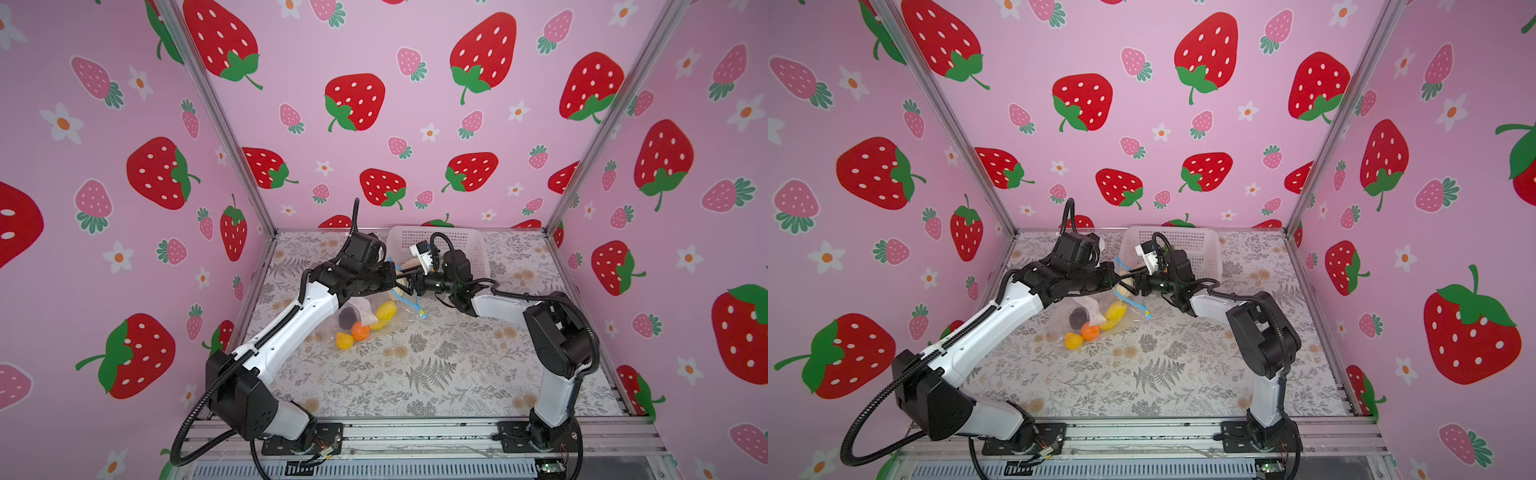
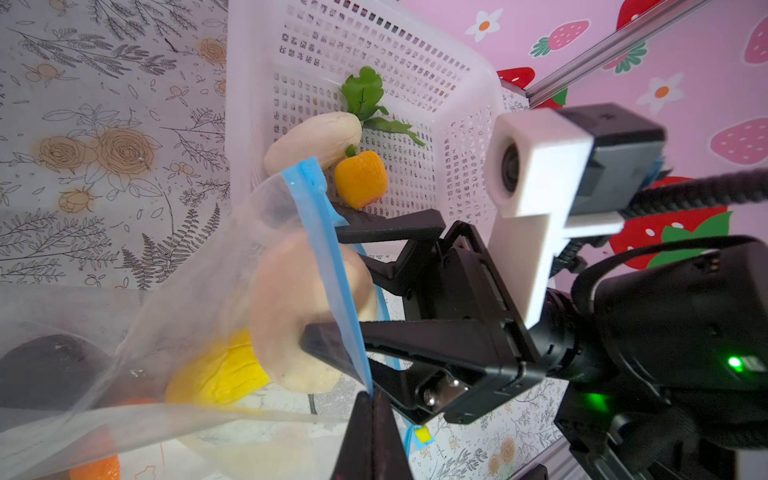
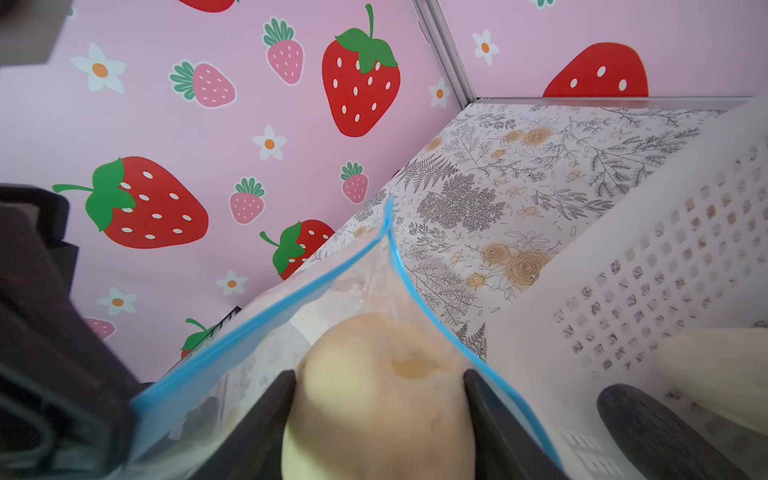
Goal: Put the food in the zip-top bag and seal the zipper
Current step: 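Lower the bun into the bag mouth held by the left gripper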
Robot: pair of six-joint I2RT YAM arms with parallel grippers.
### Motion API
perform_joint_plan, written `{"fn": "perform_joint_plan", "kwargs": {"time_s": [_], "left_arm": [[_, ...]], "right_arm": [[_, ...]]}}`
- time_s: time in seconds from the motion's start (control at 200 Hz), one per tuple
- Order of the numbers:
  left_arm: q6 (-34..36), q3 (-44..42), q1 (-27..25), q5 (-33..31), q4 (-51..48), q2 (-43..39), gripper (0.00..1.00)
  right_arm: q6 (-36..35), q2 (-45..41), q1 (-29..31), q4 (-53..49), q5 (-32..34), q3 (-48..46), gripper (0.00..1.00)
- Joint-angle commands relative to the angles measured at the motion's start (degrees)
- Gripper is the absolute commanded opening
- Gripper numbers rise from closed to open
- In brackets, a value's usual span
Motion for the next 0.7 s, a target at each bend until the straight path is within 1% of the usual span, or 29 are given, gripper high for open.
{"fn": "perform_joint_plan", "kwargs": {"time_s": [0.0, 0.115, 0.2, 0.45, 0.69], "left_arm": [[-0.65, 2.73, -0.35, 0.72, 1.30, 0.18, 0.00], [-0.82, 2.57, -0.36, 0.96, 1.41, 0.25, 0.00], [-0.90, 2.39, -0.41, 0.97, 1.57, 0.16, 0.00], [-0.82, 2.04, -0.43, 1.03, 1.63, -0.16, 0.00], [-0.80, 1.60, -0.44, 0.77, 1.72, -0.60, 0.00]], "right_arm": [[4.47, 0.84, 0.53, 2.67, 1.84, 1.69, 0.64], [8.12, 1.68, 0.95, 3.76, 2.37, 1.42, 0.65], [9.10, 1.85, 1.55, 3.88, 3.01, 1.36, 0.67], [8.89, 2.73, 2.19, -0.92, 4.84, 3.38, 0.69], [8.11, 3.63, 2.79, -2.76, 5.67, 4.39, 0.76]]}}
